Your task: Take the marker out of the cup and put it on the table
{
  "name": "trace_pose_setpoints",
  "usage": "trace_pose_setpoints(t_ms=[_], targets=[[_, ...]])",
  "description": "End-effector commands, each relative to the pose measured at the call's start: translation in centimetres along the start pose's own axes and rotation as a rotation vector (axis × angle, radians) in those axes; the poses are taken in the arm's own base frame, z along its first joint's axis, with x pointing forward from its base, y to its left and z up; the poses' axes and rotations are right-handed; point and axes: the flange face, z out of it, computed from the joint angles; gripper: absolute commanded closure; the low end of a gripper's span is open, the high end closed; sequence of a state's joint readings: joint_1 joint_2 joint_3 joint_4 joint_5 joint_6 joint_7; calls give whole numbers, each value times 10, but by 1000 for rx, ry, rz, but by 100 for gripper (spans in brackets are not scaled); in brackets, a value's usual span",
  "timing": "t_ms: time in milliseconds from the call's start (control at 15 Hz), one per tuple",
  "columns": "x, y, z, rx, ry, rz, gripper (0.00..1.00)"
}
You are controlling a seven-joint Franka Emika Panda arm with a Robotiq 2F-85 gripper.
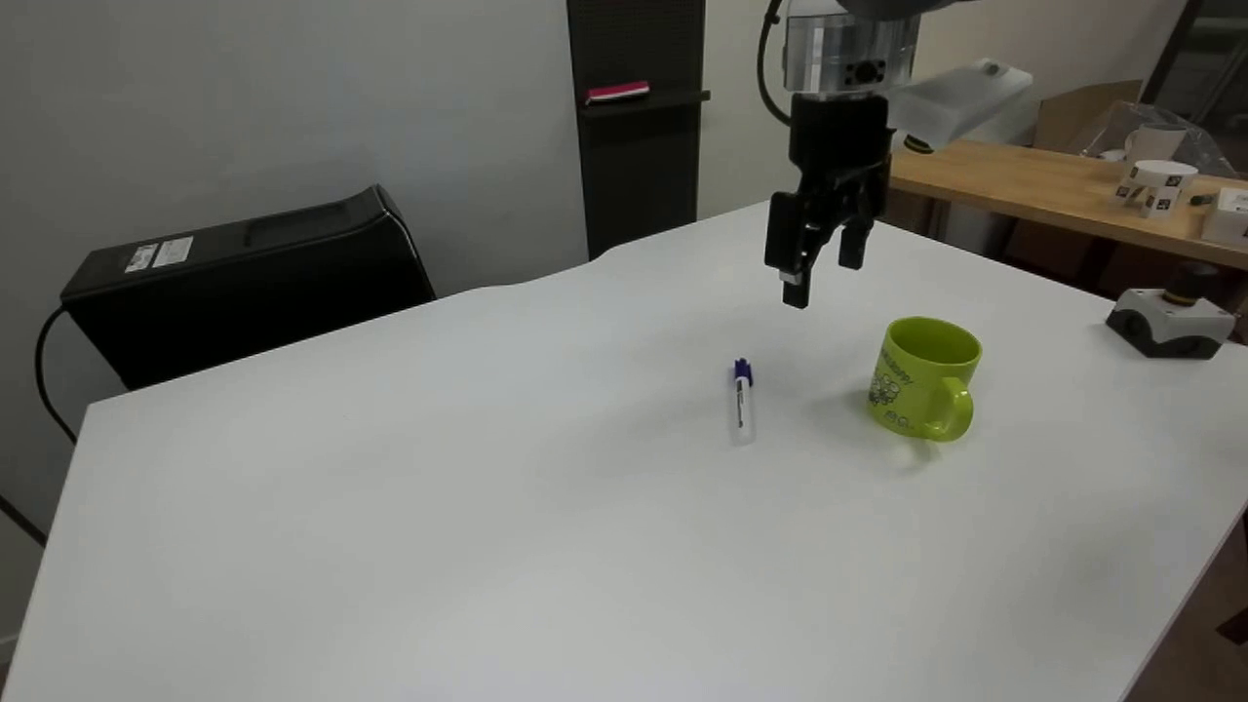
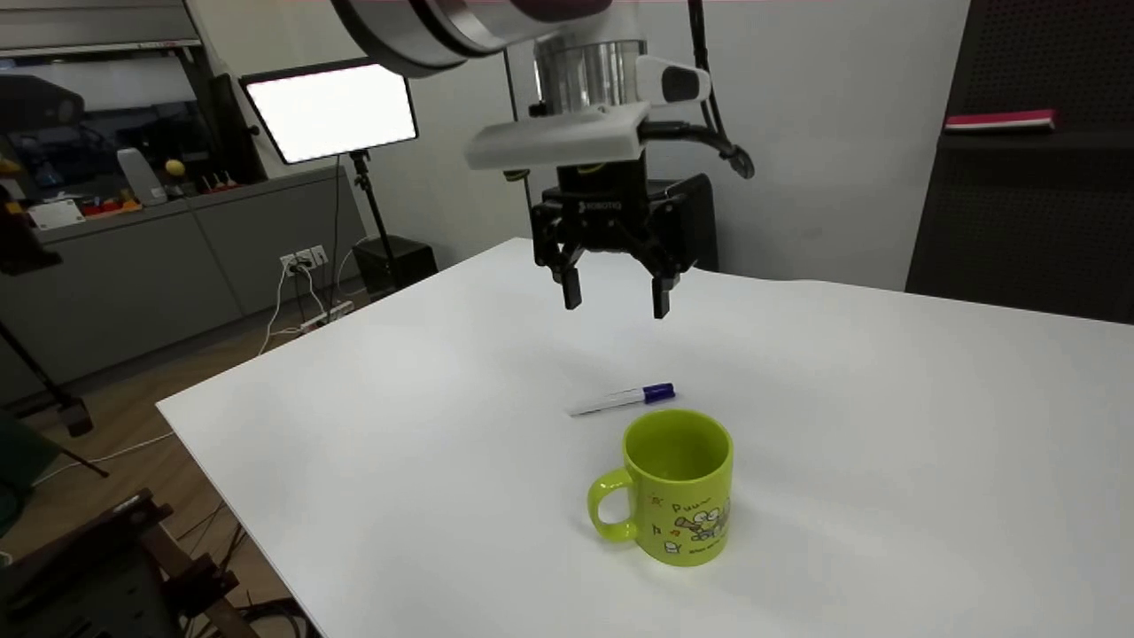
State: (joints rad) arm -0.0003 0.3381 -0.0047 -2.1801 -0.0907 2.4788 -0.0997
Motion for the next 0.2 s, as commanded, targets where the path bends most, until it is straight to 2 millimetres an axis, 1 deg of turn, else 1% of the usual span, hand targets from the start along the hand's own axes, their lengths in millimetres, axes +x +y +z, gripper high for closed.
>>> trace_pose_setpoints(t_ms=[0,133], targets=[[0,0,0,0,1,-1,0],[-2,-2,4,1,-6,-4,0]])
